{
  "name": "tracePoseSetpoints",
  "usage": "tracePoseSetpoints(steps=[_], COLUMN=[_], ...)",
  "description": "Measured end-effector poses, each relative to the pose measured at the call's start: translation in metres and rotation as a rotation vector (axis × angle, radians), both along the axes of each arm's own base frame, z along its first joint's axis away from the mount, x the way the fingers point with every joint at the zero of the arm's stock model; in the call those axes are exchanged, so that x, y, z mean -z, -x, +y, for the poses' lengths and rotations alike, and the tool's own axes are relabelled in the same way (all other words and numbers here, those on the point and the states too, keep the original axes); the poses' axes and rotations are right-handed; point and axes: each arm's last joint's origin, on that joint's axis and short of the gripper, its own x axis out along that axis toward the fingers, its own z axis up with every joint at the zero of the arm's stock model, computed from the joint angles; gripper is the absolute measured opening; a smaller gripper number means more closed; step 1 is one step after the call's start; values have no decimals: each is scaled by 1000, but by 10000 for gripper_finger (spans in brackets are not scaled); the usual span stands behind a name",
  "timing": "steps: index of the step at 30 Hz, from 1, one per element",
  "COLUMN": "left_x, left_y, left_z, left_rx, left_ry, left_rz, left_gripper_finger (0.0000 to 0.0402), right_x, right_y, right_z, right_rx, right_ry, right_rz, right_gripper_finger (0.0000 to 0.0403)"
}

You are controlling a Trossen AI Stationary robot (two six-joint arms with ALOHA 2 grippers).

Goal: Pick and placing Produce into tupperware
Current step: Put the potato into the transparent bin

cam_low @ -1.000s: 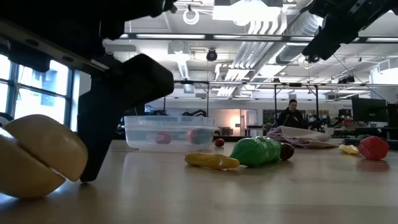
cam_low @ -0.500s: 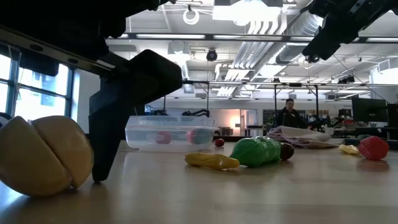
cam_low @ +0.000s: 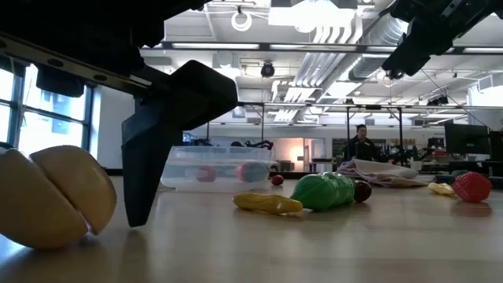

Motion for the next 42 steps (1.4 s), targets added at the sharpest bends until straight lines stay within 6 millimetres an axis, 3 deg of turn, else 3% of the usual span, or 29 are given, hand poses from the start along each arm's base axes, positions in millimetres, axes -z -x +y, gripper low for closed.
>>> tracePoseSetpoints(steps=[12,27,34,42], left_x=[0,-2,-22,-64], left_y=[0,-1,-10,-31], left_z=[-1,0,5,43], left_rx=[7,-4,-31,-135], left_ry=[24,-1,-51,-73], left_rz=[7,-3,-9,35], left_gripper_finger=[195,203,201,201], right_x=[0,0,0,0], right_y=[0,0,0,0], right_z=[0,0,0,0], right_rx=[0,0,-1,0], right_ry=[1,0,1,0], right_rz=[0,0,0,0], right_gripper_finger=[0,0,0,0])
